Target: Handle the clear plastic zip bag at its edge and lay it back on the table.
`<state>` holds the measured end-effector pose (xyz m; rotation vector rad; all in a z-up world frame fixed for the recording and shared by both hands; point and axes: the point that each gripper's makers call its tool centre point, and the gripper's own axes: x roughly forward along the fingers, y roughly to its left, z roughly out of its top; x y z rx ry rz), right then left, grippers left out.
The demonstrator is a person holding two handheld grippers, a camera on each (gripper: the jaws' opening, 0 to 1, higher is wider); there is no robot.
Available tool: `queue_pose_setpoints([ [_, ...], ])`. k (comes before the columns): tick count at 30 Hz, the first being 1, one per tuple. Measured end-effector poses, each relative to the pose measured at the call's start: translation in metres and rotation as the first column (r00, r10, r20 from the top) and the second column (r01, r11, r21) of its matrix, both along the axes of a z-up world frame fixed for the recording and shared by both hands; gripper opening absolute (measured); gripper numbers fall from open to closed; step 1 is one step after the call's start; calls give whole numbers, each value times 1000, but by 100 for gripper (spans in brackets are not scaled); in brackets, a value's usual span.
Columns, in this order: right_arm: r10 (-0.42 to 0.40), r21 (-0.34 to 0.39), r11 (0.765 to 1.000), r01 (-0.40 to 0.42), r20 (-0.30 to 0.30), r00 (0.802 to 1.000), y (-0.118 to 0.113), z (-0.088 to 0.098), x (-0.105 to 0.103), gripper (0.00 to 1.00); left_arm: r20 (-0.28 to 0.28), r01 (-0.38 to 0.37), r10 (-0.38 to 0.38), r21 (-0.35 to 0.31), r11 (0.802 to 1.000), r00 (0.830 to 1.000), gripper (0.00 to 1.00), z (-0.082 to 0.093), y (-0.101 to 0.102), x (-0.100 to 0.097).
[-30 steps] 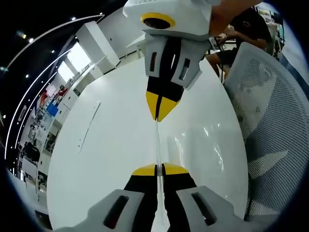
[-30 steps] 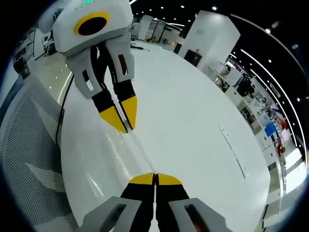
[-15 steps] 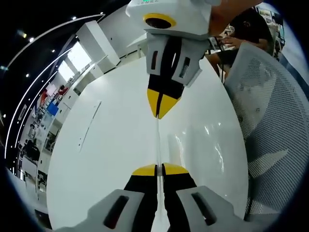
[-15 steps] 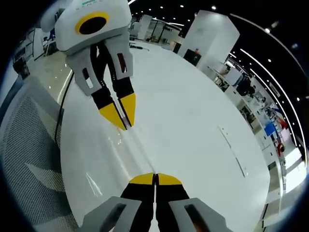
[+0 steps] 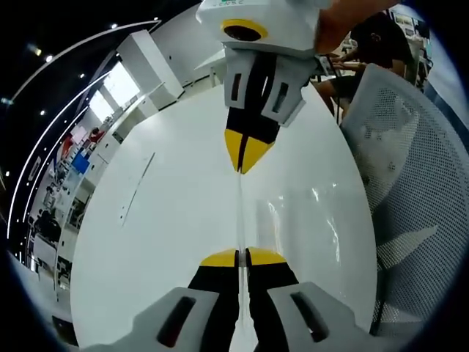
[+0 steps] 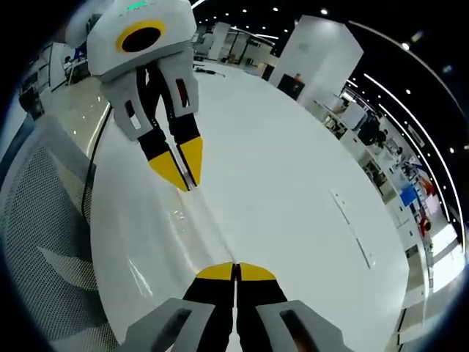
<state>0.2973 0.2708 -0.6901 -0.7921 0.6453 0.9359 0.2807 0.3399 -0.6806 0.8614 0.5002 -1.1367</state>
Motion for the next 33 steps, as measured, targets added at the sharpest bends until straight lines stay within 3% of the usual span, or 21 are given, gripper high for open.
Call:
queue_pose_setpoints([
  [33,-13,-1,1000,13,2,1000,-5,7,-1,0,-2,-25,25,10,1000,1000,0,-2,16,2],
])
